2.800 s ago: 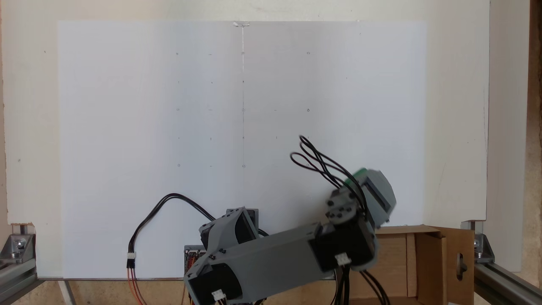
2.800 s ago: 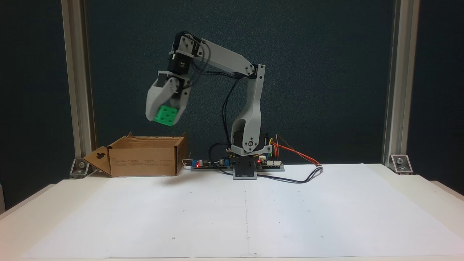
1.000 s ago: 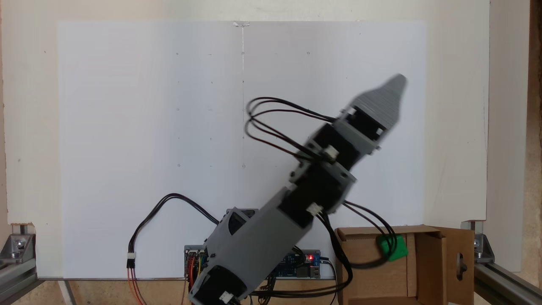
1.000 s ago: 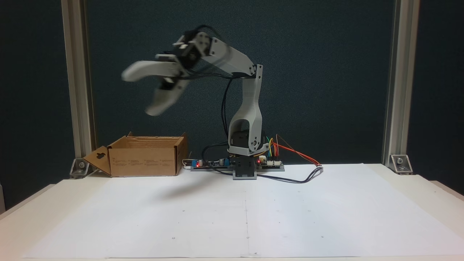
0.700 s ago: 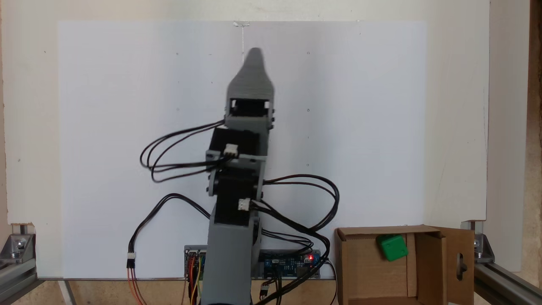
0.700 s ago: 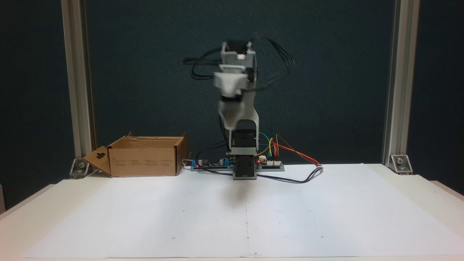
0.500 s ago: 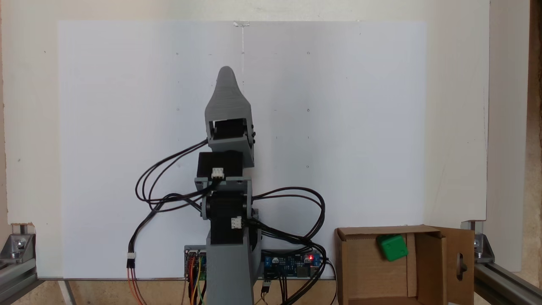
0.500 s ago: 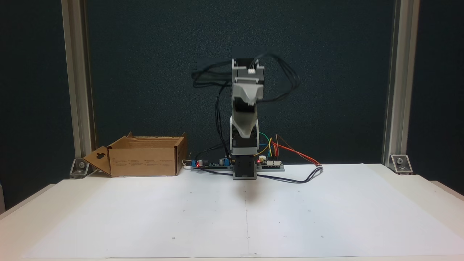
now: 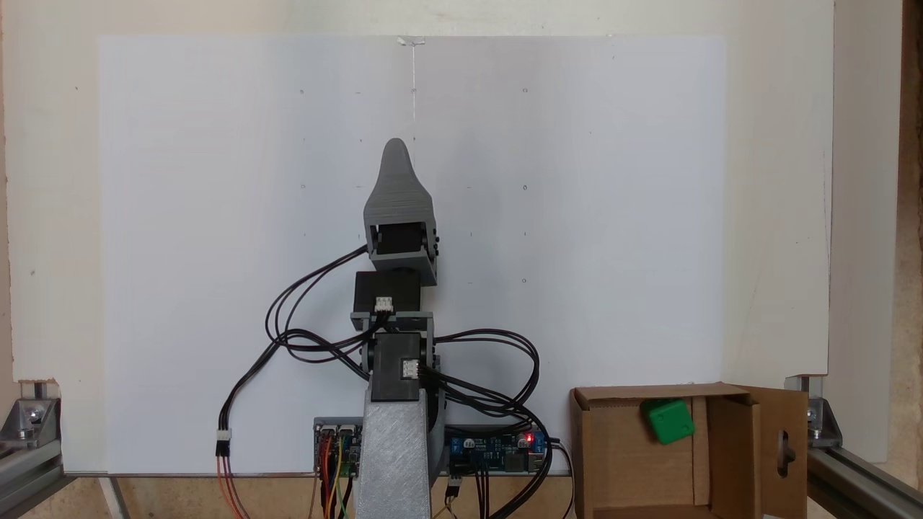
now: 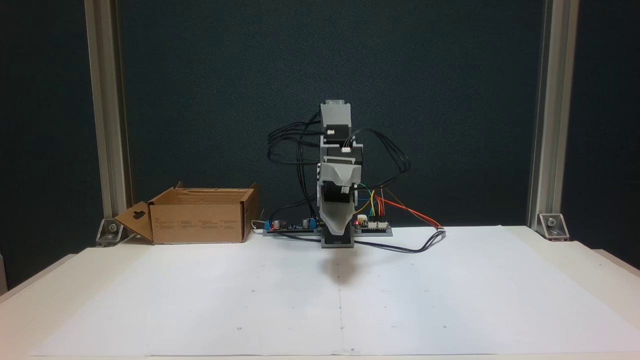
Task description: Grasp a green dice and put it in the bin.
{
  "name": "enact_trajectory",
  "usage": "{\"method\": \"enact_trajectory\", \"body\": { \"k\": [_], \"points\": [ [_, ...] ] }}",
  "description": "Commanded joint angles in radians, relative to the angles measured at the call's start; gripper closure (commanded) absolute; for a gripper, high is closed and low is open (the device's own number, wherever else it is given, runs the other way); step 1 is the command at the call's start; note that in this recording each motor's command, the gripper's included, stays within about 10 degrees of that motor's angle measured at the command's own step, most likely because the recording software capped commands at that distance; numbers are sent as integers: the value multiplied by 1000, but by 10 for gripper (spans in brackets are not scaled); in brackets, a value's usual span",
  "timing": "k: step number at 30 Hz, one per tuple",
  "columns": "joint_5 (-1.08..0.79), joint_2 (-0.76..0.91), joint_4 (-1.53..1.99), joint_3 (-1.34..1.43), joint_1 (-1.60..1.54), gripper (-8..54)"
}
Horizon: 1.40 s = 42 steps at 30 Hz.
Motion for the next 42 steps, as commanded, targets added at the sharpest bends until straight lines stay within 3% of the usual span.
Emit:
{"method": "enact_trajectory", "body": {
  "k": [1, 20, 42],
  "points": [
    [46, 110, -167, -5, 2, 13],
    [43, 112, -919, 258, 5, 24],
    [43, 112, -1117, 420, 55, 23]
  ]
}}
